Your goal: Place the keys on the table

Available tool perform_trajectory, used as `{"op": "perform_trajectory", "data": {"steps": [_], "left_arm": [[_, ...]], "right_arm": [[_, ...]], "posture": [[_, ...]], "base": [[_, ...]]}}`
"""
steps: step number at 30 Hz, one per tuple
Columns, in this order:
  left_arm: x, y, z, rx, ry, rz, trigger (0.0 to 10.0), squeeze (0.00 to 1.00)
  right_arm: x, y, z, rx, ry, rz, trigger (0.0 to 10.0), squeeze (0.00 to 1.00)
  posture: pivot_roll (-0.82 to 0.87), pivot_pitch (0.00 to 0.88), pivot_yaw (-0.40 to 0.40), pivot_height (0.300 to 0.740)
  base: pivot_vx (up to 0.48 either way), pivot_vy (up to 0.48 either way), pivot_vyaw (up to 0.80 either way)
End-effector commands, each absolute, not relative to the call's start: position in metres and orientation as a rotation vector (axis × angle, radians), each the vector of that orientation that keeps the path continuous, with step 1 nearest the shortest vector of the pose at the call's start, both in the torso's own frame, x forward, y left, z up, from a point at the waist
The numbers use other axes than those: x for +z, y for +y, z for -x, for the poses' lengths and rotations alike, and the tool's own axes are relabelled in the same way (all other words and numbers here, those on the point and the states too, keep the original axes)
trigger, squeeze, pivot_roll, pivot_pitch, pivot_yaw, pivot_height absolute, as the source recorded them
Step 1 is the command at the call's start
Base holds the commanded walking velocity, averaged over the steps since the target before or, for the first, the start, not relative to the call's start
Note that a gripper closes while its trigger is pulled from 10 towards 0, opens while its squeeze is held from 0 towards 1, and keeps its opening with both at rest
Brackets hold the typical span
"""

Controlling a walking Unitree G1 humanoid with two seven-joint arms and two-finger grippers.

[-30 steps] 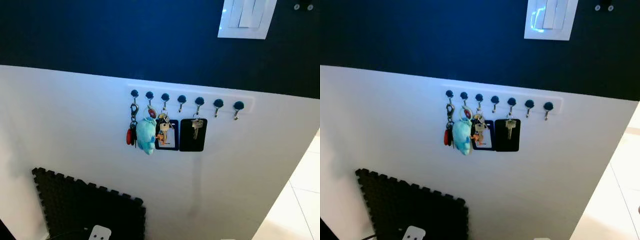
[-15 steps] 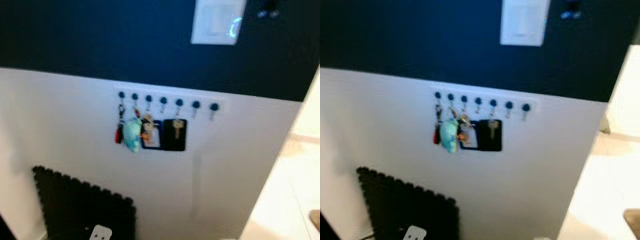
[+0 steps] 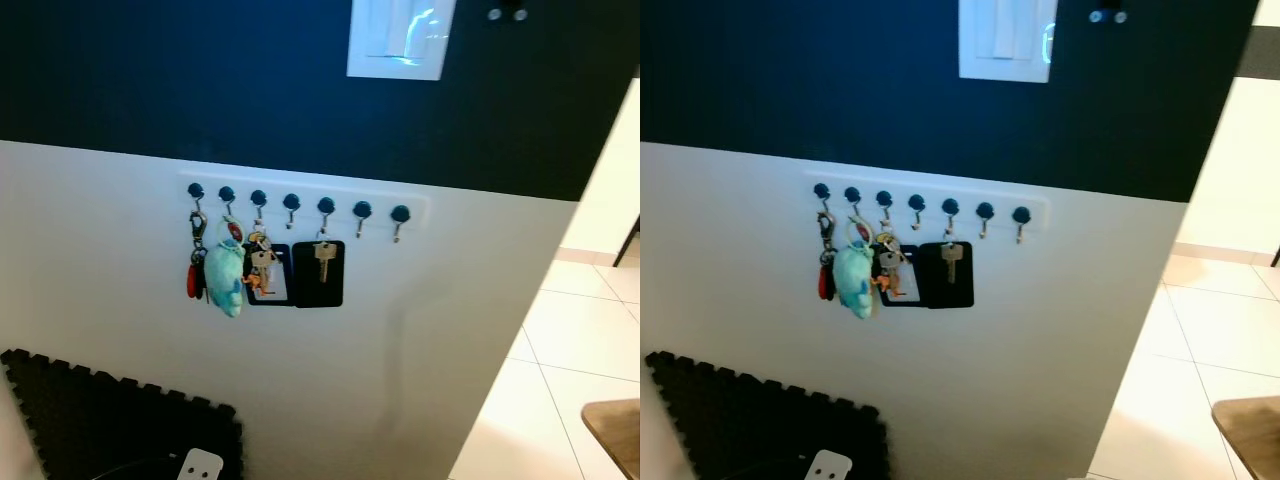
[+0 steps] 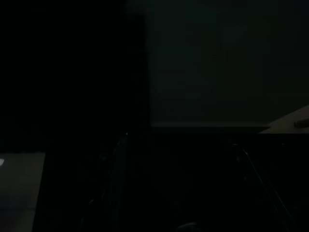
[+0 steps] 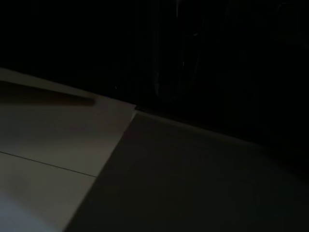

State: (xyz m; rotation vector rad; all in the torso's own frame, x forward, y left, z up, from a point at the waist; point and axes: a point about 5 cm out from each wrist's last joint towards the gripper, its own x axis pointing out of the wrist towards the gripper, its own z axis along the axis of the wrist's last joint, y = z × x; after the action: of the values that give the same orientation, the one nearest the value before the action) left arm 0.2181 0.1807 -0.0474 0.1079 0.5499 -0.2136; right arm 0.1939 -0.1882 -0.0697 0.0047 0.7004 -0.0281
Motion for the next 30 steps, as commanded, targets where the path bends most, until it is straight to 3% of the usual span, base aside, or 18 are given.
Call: {"op": "perform_trajectory", "data": {"steps": [1, 30], "left_arm": [[-0.0495, 0.1842, -0.2152, -0.214, 0.569, -0.104, 10.0, 0.0], [-0.0482, 0.1847, -0.2156, -0.233, 0.561, -0.102, 10.0, 0.0]], "right_arm": [[-0.0718, -0.1893, -0.1903, -0.042, 0.715, -0.015, 10.0, 0.0], [-0.0726, -0.1865, -0.1896, -0.047, 0.718, -0.028, 10.0, 0.0]], "posture": [[0.06, 0.004, 0.001, 0.74], [0.07, 0.012, 0.007, 0.74]], "base": [[0.0, 0.259, 0.0], [0.0, 0.34, 0.0]]}}
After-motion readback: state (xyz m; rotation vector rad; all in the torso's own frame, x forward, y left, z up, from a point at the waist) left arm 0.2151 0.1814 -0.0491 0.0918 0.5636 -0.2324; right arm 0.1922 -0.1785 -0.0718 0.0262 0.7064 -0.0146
